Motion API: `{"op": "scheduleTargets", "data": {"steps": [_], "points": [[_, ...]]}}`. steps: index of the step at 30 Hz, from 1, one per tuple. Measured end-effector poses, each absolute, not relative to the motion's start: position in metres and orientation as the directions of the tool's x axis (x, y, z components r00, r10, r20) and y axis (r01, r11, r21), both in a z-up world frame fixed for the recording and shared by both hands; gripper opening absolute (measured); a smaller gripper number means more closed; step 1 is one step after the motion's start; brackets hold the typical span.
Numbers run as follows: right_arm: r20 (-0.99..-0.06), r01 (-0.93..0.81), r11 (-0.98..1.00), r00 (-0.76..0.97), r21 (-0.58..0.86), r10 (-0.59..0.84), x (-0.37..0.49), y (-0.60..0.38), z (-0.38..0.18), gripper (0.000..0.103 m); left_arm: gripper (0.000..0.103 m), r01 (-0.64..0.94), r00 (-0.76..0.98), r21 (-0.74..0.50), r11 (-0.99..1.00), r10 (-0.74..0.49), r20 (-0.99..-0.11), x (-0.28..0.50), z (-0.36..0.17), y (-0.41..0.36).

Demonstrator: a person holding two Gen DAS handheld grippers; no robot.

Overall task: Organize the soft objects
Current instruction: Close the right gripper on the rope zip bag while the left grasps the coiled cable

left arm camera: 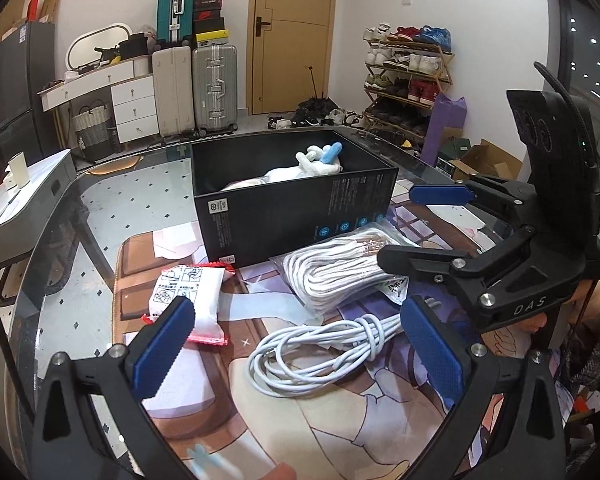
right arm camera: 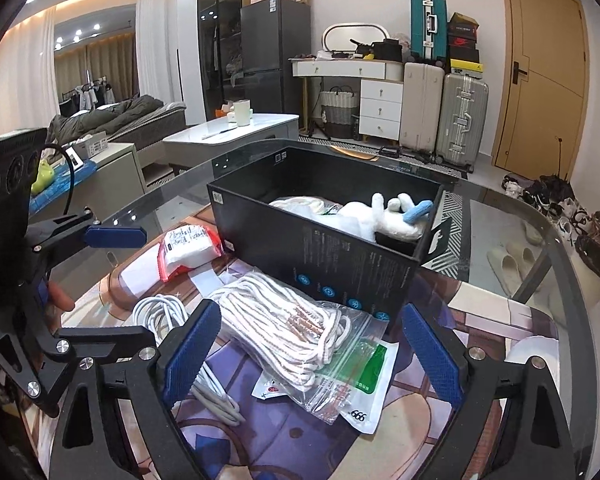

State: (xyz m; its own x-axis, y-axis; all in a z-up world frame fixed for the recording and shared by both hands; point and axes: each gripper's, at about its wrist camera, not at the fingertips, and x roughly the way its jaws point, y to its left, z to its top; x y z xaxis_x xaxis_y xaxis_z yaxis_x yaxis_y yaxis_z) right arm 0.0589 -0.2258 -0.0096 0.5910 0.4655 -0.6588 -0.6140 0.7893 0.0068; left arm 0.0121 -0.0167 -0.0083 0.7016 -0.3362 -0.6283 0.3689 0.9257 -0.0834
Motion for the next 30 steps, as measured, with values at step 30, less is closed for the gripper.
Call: {"op": "scheduleTargets", "data": {"steps": [30], "points": [[-0.840, -0.810, 0.576, 0.384, -0.107, 0.384, 0.081, -0.173, -0.027, 0.072, 0.090, 0.645, 0.557, 0.026, 0.764, -0.446, -0.701, 0.018, -0.011, -0.041]]}}
